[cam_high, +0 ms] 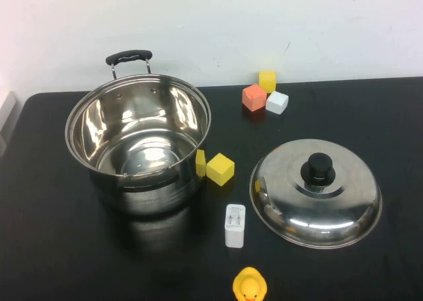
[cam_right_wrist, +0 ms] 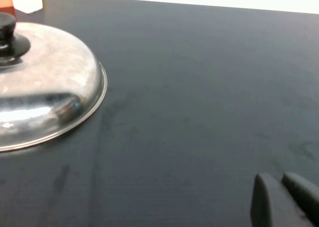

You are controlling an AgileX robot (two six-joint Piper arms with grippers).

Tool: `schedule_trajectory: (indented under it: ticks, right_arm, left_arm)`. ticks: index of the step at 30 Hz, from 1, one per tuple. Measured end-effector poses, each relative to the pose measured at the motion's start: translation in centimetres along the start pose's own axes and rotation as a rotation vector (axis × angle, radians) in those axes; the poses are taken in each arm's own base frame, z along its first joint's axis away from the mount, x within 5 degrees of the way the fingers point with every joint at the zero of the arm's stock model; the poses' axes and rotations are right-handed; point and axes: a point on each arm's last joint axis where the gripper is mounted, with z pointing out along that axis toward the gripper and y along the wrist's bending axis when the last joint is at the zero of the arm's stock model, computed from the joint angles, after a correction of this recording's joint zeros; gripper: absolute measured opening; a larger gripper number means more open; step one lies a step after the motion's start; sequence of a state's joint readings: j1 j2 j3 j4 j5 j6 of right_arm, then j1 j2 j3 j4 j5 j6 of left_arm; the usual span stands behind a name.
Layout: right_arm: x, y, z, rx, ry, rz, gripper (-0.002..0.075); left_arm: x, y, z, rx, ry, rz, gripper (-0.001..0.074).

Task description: Cover the pot

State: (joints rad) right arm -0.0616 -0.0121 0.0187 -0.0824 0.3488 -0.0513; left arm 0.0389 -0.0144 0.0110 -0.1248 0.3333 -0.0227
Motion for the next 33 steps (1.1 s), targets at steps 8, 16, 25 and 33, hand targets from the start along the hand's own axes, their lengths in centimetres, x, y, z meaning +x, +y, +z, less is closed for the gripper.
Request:
schedule_trajectory:
  ticks: [8, 16, 25, 33]
  right_arm:
    - [0.0, 0.0, 0.0, 0.0, 0.0, 0.0, 0.003]
    - [0.0, 0.0, 0.0, 0.0, 0.0, 0.0, 0.0029]
    - [-0.2, 0.3, 0.0, -0.04, -0.024, 0.262, 0.003]
    - [-1.0, 1.4, -0.1, -0.203, -0.039, 0.979, 0.0029]
  left_arm:
    - [0.0, 0.0, 0.0, 0.0, 0.0, 0.0, -0.0002]
    - [0.0, 0.0, 0.0, 0.0, 0.0, 0.0, -0.0002]
    - [0.0, 0.0, 0.0, 0.0, 0.0, 0.0, -0.0002]
    - [0.0, 0.0, 0.0, 0.0, 0.0, 0.0, -0.0002]
